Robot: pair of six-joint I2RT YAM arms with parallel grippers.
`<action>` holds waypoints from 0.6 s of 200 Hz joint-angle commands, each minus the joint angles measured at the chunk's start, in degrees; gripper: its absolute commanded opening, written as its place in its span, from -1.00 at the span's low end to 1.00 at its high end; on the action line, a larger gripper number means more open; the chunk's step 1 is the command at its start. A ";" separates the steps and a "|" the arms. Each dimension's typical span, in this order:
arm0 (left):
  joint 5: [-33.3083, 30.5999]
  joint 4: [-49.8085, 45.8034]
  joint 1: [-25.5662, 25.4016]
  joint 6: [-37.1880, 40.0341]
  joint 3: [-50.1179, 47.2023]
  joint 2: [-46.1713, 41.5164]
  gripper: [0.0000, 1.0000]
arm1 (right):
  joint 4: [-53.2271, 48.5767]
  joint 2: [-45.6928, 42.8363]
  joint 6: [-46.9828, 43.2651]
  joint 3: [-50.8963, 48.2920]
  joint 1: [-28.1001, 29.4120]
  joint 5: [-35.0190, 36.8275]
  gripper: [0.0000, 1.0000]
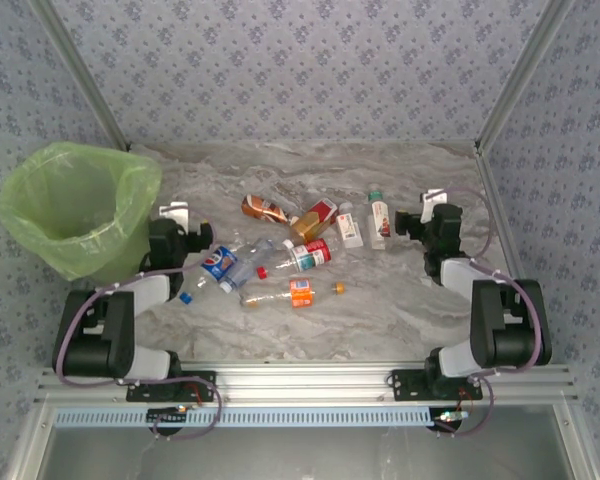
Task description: Put the plastic bottles in the bin
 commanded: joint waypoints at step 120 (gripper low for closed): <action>-4.84 -58.95 -11.44 -27.62 20.56 -11.80 0.98 | -23.10 -19.47 18.78 4.14 1.99 3.31 0.98</action>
